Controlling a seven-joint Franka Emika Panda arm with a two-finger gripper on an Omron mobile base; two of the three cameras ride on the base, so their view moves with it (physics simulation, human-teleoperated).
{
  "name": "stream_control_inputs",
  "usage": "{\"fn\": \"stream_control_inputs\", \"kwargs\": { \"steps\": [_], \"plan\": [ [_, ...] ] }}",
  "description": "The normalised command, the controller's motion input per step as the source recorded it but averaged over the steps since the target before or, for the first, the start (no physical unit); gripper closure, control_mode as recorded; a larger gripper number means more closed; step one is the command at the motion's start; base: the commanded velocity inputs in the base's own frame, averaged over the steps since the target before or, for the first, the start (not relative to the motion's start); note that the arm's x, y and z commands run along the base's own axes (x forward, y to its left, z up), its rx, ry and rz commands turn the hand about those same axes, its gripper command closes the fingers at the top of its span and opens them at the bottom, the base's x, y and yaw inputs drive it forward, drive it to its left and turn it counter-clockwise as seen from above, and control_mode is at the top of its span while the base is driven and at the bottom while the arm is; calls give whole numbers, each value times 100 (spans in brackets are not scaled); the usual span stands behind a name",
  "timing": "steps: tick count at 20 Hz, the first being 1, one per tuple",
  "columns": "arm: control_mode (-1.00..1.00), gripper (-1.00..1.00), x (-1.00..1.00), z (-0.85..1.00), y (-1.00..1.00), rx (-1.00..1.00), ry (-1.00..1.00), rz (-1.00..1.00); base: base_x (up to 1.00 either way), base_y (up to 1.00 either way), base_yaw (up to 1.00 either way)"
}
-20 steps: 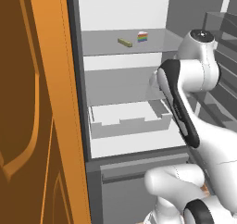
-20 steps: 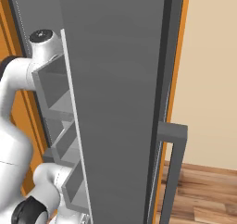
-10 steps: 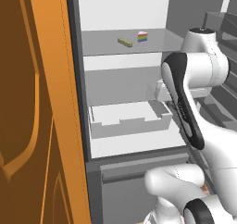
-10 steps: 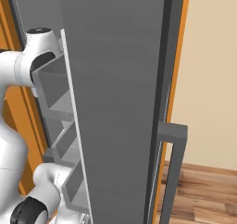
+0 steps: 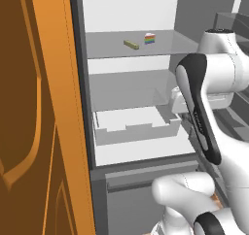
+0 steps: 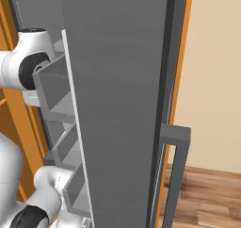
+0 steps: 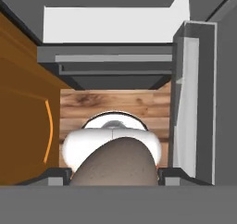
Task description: Pick the egg and butter from the fridge and place them by the bowl for mixing.
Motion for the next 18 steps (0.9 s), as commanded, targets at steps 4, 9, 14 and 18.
{"fn": "stream_control_inputs", "kwargs": {
  "steps": [4,9,14,18],
  "plan": [
    [-100,100,-69,0,0,0,0,0,0,0,0],
    [-100,100,-47,0,0,0,2,0,0,0,0],
    [100,100,-20,0,0,0,1,0,-3,0,0],
    [100,100,0,0,0,0,0,0,-64,0,1]
  ]
}}
